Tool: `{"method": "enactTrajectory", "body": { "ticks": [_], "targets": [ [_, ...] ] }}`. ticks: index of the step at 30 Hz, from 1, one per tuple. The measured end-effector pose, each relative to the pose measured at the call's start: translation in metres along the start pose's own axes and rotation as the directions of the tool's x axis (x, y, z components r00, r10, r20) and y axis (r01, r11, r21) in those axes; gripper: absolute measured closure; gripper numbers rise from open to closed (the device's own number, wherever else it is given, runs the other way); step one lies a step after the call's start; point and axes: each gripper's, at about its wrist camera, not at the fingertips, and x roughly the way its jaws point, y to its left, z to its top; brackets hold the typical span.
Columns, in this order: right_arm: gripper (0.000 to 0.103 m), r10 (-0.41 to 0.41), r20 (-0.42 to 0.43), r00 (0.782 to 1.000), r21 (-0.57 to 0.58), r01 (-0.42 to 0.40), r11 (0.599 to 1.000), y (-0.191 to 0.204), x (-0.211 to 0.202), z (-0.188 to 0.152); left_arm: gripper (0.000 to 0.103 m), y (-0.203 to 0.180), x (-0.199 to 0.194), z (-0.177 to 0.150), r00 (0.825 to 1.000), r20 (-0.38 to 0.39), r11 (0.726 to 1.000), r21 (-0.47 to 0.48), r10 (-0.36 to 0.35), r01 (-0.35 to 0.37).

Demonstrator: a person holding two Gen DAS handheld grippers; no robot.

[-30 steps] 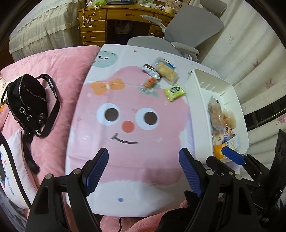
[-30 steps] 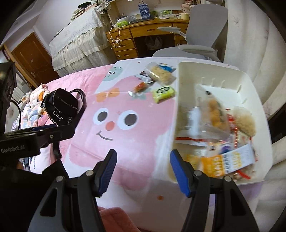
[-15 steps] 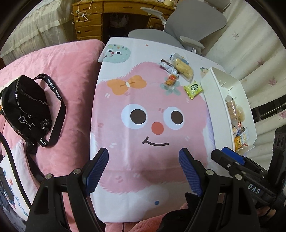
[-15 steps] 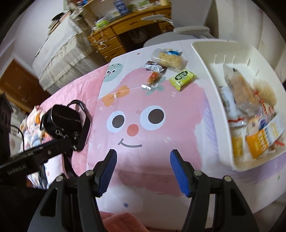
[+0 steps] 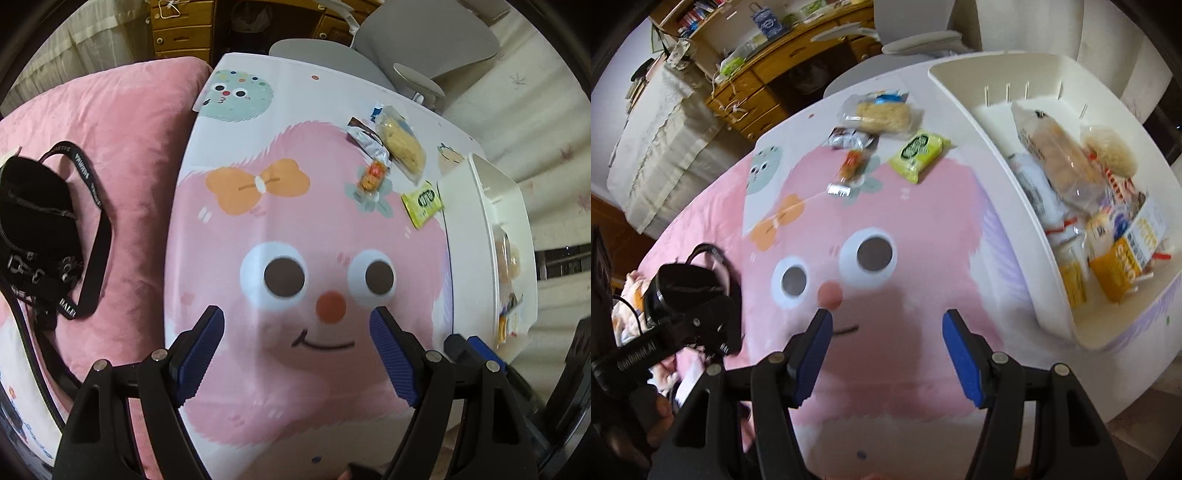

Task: Organize snacks
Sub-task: 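Move both open tools back toward the remaining snacks, then grasp the small orange candy packet with the left tool while the right tool grasps the green biscuit packet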

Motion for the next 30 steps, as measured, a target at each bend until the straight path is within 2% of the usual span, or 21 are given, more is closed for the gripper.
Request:
{"method": "enactTrajectory", "body": {
  "ticks": [8, 17, 22, 30],
  "targets": [
    [0.041, -0.039, 0.099, 0.994, 0.055, 0.034, 0.998, 0.001, 0.033, 0.029, 0.023, -0.026, 0.037, 0.053, 0.999, -0.038, 0.996, 0.083, 0.033, -0.03],
    [0.041, -0.097, 0.191, 0.977, 0.111, 0.077, 0.991, -0.005, 0.074, 0.063, 0.023, -0.062, 0.084, 0.111, 0.995, -0.086, 0.988, 0.148, 0.053, -0.04],
    [0.041, -0.14, 0.25, 0.958, 0.161, 0.101, 0.982, -0.011, 0.09, 0.073, 0.023, -0.082, 0.105, 0.131, 0.991, -0.122, 0.979, 0.202, 0.057, -0.032],
    [0.041, -0.196, 0.333, 0.922, 0.104, 0.171, 0.98, -0.005, 0.11, 0.092, 0.023, -0.103, 0.134, 0.141, 0.984, -0.17, 0.969, 0.246, 0.053, -0.01]
  ]
}}
